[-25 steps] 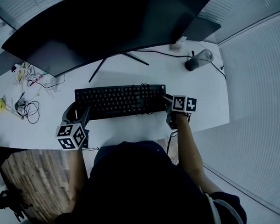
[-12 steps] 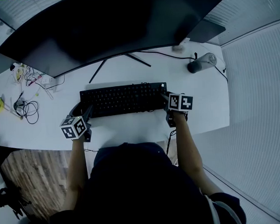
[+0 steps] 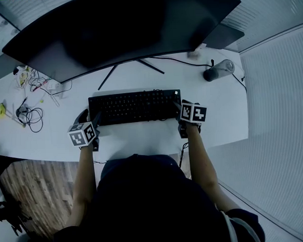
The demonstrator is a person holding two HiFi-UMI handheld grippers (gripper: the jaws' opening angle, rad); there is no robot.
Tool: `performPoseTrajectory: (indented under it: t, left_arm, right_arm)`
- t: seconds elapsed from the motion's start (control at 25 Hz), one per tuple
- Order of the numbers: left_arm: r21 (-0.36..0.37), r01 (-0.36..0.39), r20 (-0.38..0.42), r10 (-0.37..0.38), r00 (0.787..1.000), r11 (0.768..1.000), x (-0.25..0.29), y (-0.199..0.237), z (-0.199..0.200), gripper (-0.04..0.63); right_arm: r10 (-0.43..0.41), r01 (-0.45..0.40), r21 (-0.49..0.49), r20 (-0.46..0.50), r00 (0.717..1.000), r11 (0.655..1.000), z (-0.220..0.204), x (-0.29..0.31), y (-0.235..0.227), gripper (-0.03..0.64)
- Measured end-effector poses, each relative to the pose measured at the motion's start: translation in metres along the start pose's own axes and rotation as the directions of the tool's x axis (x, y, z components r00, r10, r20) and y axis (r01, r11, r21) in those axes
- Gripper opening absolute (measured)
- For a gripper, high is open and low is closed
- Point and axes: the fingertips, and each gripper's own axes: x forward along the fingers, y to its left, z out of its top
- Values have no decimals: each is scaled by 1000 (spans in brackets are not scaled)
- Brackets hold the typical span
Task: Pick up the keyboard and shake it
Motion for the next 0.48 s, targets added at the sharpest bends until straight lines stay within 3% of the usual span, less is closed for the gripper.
performPoseTrajectory:
  t: [0.2, 0.32, 0.36, 0.44, 0.48]
  left_arm:
    - [76, -76, 48, 73, 996, 994, -31, -9, 21, 307]
    - [137, -90, 146, 70, 987, 986, -56, -36, 51, 307]
    - [163, -88, 184, 57, 981, 983, -64, -49, 64, 270]
    - [216, -83, 257, 25, 966, 973, -81, -78, 90, 114]
    - [241, -81, 291, 7, 957, 967, -90, -93, 104, 60]
  right_arm:
    - [-84, 98, -93, 144, 986, 991, 21, -36, 6, 259]
    - [-39, 83, -168, 253, 967, 982, 41, -61, 35, 258]
    - [-13, 72, -196, 284, 959, 978, 48, -70, 49, 240]
    - [30, 67, -258, 354, 935, 964, 62, -89, 76, 103]
    - [52, 70, -291, 390, 919, 954, 71, -100, 90, 73]
